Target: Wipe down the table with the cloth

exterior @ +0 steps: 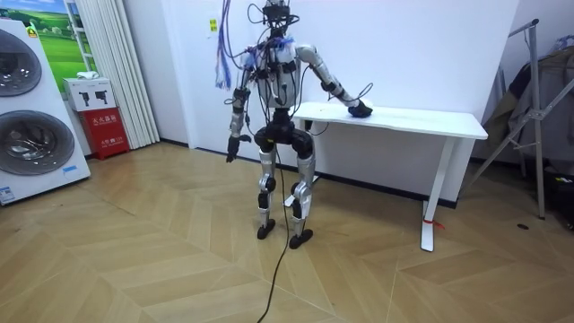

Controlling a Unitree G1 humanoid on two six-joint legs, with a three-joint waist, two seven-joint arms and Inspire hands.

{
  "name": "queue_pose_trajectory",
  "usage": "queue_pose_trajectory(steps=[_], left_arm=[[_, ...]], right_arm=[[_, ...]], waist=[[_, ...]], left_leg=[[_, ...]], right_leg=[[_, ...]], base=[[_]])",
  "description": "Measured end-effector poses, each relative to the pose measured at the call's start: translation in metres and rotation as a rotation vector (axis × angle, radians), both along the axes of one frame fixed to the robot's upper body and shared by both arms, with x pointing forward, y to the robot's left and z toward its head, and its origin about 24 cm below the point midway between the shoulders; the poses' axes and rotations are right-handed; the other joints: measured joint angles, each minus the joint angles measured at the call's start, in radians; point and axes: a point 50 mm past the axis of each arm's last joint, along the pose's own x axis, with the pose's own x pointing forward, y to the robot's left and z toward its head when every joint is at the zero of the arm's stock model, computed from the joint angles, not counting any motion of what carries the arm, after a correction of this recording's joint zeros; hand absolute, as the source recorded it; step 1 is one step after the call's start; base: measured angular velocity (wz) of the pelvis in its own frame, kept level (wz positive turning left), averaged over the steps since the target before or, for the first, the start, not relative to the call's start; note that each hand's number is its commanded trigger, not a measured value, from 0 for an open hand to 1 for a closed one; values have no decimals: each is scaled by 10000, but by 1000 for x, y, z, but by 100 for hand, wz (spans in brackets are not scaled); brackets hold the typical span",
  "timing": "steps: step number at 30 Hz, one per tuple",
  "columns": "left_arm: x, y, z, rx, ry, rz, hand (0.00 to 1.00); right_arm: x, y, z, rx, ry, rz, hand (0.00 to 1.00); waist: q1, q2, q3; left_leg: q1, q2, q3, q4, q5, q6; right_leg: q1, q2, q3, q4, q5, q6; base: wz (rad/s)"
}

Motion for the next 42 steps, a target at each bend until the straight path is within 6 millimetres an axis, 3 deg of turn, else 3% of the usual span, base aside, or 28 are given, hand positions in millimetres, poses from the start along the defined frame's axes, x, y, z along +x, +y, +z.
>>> queue_pose_trajectory(steps=[1, 3, 7, 9, 12, 15, 18, 22, 25, 26, 28, 30, 31, 32, 33, 36, 40, 42], left_arm=[[0, 0, 0, -9, 13, -5, 0], [-8, 0, 0, -4, 237, 68, 0], [-23, 0, 0, 18, 682, 228, 0], [-21, 1, 0, 51, 637, 215, 0], [-19, 3, 1, 119, 523, 279, 0], [-17, 18, 7, 612, 414, 248, 0], [-17, 26, 11, 969, 385, 263, 0], [-13, 25, 10, 975, 307, 148, 0], [-4, 16, 7, 731, 209, -215, 0], [1, 11, 5, 568, 134, -383, 0], [7, 5, 2, 354, 115, -683, 0], [14, -1, 1, 75, 30, -888, 0], [17, -3, 0, -9, -18, -948, 0], [23, -5, 0, -89, -130, -1128, 0], [29, -8, -1, -141, -275, -1194, 0], [24, -11, -2, -193, -172, -1101, 0], [0, -12, -4, -313, 345, -533, 0], [-1, -8, -3, -270, 418, -363, 0]], right_arm=[[3, 0, 2, 16, -61, 24, 100], [5, -1, 5, 39, -96, -15, 100], [-8, -12, -1, 63, 188, -151, 100], [-30, -22, -13, 164, 494, -465, 100], [-57, -35, -26, 684, 488, -1413, 100], [-87, -49, -38, 1099, 745, -2730, 100], [-110, -60, -43, 1044, 1000, -3390, 100], [-117, -61, -43, 777, 1019, -3358, 100], [-95, -54, -36, 427, 960, -2797, 100], [-80, -47, -30, 60, 961, -2322, 100], [-43, -23, -19, -506, 927, -784, 100], [14, 33, 0, -989, 560, 2018, 100], [26, 47, 6, -1084, 436, 2699, 100], [43, 69, 15, -1160, 231, 3719, 100], [52, 79, 23, -1360, 178, 4387, 100], [62, 87, 32, -1552, 175, 4837, 100], [58, 79, 29, -1148, 81, 4630, 100], [49, 61, 23, -519, 1, 3867, 100]], waist=[[68, -52, 32], [208, -99, -14], [4, -344, -40], [-182, -473, -93], [-317, -525, -129], [-562, -676, -240], [-818, -666, -229], [-824, -553, -237], [-629, -342, -176], [-255, -218, -123], [19, -207, -103], [288, -132, -13], [314, -126, 13], [459, -99, 93], [729, -103, 131], [1426, -133, 113], [1241, -300, 93], [1085, -412, 82]], left_leg=[[-13, -5, -19, -81, 55, -6], [-89, -14, -135, -195, 176, -57], [-97, -13, -288, -229, 180, -78], [-89, -112, -574, -212, 176, -76], [70, -226, -596, -216, 122, -5], [119, -271, -669, -203, 62, 49], [200, -273, -716, -68, -65, 72], [267, -222, -658, -46, -163, 52], [363, -88, -349, 8, -194, 15], [393, 27, -26, 14, -232, -20], [293, 139, 146, 77, -252, -51], [150, 263, 250, 167, -233, -156], [82, 272, 200, 182, -213, -182], [39, 273, 61, 216, -167, -236], [-9, 271, -49, 235, -135, -262], [-235, 215, -382, 218, -95, -274], [-514, 30, -879, 220, -63, -234], [-566, -48, -1052, 216, -54, -218]], right_leg=[[-39, 5, -4, -9, 4, -7], [-136, 6, -134, 28, -30, -61], [152, -11, -494, -206, -53, -69], [284, -90, -736, -242, -139, 41], [651, -178, -889, -412, -231, 160], [837, -199, -1038, -524, -259, 202], [1079, -199, -1123, -506, -263, 217], [1139, -166, -1062, -448, -256, 209], [1027, -93, -747, -287, -220, 149], [823, -29, -464, -166, -173, 72], [453, 72, -204, 21, -114, -34], [95, 234, 99, 187, -80, -224], [41, 243, 65, 198, -88, -250], [-32, 248, -16, 198, -109, -289], [-81, 268, -62, 183, -125, -309], [-143, 204, -409, 176, -211, -298], [-120, 35, -937, 132, -339, -169], [-3, -32, -1138, 28, -354, -139]], base=[[17], [14], [23], [46], [29], [21], [3], [-12], [-42], [-91], [-86], [-47], [5], [27], [30], [38], [47], [36]])
